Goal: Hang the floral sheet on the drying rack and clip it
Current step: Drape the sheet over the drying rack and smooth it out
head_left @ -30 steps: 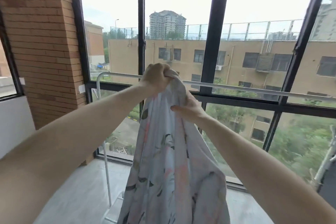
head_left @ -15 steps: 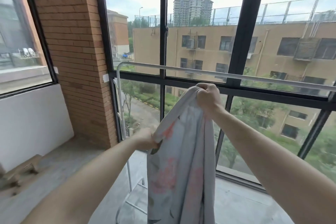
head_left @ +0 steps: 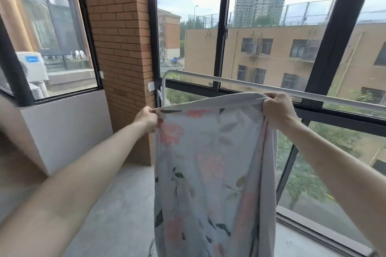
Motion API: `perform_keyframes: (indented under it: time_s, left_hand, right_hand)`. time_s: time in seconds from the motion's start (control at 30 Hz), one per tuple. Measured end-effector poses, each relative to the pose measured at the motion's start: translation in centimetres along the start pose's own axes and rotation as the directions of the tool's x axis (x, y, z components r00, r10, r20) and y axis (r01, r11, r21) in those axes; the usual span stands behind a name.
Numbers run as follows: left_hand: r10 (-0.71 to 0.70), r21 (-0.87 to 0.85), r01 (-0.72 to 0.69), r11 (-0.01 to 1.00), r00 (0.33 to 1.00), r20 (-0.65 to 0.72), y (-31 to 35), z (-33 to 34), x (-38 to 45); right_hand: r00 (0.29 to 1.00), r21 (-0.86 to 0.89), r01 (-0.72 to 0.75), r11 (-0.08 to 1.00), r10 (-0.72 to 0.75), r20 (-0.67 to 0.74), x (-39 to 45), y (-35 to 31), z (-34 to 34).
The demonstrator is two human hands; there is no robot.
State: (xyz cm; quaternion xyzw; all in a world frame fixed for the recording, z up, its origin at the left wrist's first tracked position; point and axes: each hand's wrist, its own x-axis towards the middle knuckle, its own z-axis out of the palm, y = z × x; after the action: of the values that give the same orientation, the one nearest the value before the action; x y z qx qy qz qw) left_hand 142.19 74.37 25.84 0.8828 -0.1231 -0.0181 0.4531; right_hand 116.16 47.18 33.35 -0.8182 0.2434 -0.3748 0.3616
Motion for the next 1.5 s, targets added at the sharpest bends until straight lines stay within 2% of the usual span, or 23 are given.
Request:
perform_keyframes:
  time_s: [0.07,0.2,0.3,0.33,0.4,0.47,0.53,0.63,0.73,0.77,0.83,0.9,0.93,1.03,1.1,1.23,1.33,1.43,1.5]
  left_hand:
    - [0.144,0.114,-0.126,0.985,0.976,-0.163,1.4,-3.7,2.3]
    - [0.375,0.273,-0.298,0.915,0.878,-0.297,4.6,-8.3,4.5]
    - [0.519,0.234,-0.465,0.854,0.797,-0.309,6.2,-10.3,6.7]
    - [0.584,0.232,-0.536,0.812,0.756,-0.296,6.9,-10.8,7.5]
    - [0.670,0.201,-0.639,0.743,0.702,-0.242,9.0,-10.7,7.4]
    - [0.705,0.118,-0.697,0.707,0.684,-0.188,10.4,-10.4,7.3]
    - [0.689,0.032,-0.692,0.722,0.713,-0.133,10.0,-10.4,8.0]
    - [0.630,-0.100,-0.623,0.776,0.774,0.060,6.8,-9.8,9.9]
    - [0.592,-0.166,-0.574,0.802,0.724,0.354,1.4,-9.5,10.4]
    - [0.550,-0.114,-0.570,0.814,0.691,0.470,-0.8,-9.2,10.6]
    - [0.412,0.128,-0.611,0.781,0.659,0.630,-5.4,-7.5,10.9]
    - [0.292,0.344,-0.615,0.709,0.700,0.652,-9.8,-5.5,11.2]
    - [0.249,0.393,-0.596,0.700,0.721,0.647,-12.0,-4.8,11.8]
    - [0.085,0.513,-0.448,0.732,0.807,0.584,-17.4,-4.4,14.2]
    - [0.036,0.528,-0.346,0.775,0.859,0.510,-18.8,-5.2,16.0]
    - [0.028,0.327,-0.143,0.934,0.943,0.332,-16.1,-6.9,19.6]
    - [0.148,0.236,-0.156,0.959,0.988,0.052,-11.1,-8.9,22.6]
    - [0.251,0.171,-0.227,0.959,0.959,-0.132,-5.7,-10.4,24.5]
    - [0.278,0.163,-0.247,0.955,0.938,-0.207,-2.8,-11.2,25.2]
  right_hand:
    - [0.998,-0.044,0.047,0.998,-0.045,0.043,1.3,-0.6,1.9]
    - [0.993,-0.161,0.108,0.981,-0.097,0.074,2.4,-3.0,3.3]
    - [0.984,-0.342,0.129,0.931,-0.078,0.158,3.0,-5.6,7.2]
    - [0.973,-0.355,0.136,0.925,-0.058,0.222,2.6,-6.9,9.4]
    - [0.923,-0.281,0.162,0.946,-0.045,0.382,1.6,-8.9,13.7]
    - [0.901,-0.217,0.197,0.956,-0.090,0.424,0.8,-10.3,18.7]
    - [0.946,-0.229,0.199,0.953,-0.126,0.299,0.8,-11.2,23.3]
    - [0.992,-0.159,0.054,0.986,-0.035,0.118,1.7,-10.7,25.4]
    - [1.000,-0.116,-0.009,0.993,0.005,-0.031,2.2,-9.8,24.7]
    - [0.998,-0.137,-0.015,0.991,0.007,-0.055,2.3,-9.9,24.6]
    - [0.995,-0.162,-0.021,0.987,0.006,-0.095,2.2,-10.7,24.6]
    - [0.994,-0.112,-0.009,0.994,-0.003,-0.107,2.2,-11.5,24.1]
    - [0.994,-0.119,0.011,0.993,-0.024,-0.110,2.2,-12.2,24.0]
    - [0.988,-0.152,0.058,0.987,-0.079,-0.134,2.5,-13.0,22.9]
    - [0.985,-0.201,0.076,0.977,-0.105,-0.136,2.7,-13.2,22.4]
    - [0.972,-0.231,0.033,0.972,-0.085,-0.220,3.5,-12.4,21.0]
    - [0.947,-0.323,-0.038,0.946,-0.069,-0.313,5.7,-12.1,18.7]
    - [0.936,-0.375,-0.110,0.921,-0.031,-0.351,7.9,-12.4,16.3]
    - [0.928,-0.340,-0.176,0.924,0.041,-0.370,9.4,-12.6,15.4]
